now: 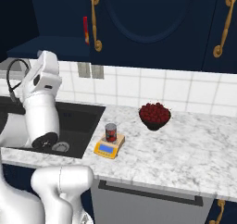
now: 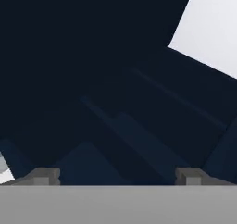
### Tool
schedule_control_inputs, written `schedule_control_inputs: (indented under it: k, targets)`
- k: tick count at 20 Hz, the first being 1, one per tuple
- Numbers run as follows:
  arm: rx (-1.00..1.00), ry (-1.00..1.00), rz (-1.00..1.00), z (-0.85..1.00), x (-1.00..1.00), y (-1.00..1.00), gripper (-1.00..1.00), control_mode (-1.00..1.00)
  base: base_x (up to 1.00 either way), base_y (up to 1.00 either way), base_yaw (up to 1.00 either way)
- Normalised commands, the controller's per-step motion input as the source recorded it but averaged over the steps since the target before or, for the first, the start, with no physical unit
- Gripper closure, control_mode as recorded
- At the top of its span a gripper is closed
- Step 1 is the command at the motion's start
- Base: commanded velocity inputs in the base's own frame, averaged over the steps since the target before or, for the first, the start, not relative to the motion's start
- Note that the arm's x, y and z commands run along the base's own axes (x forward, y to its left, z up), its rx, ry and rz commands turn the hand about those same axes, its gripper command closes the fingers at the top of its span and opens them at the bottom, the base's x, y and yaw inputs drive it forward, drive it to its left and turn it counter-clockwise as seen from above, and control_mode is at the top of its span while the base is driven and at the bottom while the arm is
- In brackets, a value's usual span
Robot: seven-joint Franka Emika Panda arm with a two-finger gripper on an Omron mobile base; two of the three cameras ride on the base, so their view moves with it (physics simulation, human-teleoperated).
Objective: Pick the canned food and place it on the digital scale for weighing, and close the cabinet.
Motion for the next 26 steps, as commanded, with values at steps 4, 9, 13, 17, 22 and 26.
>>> schedule_control_inputs:
  k: [4,9,13,17,22,26]
  targets:
    - [-0.06,-0.11,0.03,0.04,-1.0,1.0,-1.0,-1.0,0.0,0.0,0.0]
    - [0.0,-0.01,0.02,0.0,-1.0,1.0,-1.0,-1.0,0.0,0.0,0.0]
    - [-0.01,-0.07,0.03,0.0,-1.0,1.0,-1.0,-1.0,0.0,0.0,0.0]
    - [0.0,-0.11,0.01,0.0,-1.0,1.0,-1.0,-1.0,0.0,0.0,0.0]
    - [0.0,-0.22,0.0,0.11,-1.0,0.74,-1.0,-1.0,0.0,0.0,0.0]
    - [0.0,-0.23,0.0,0.0,-1.0,0.46,-1.0,-1.0,0.0,0.0,0.0]
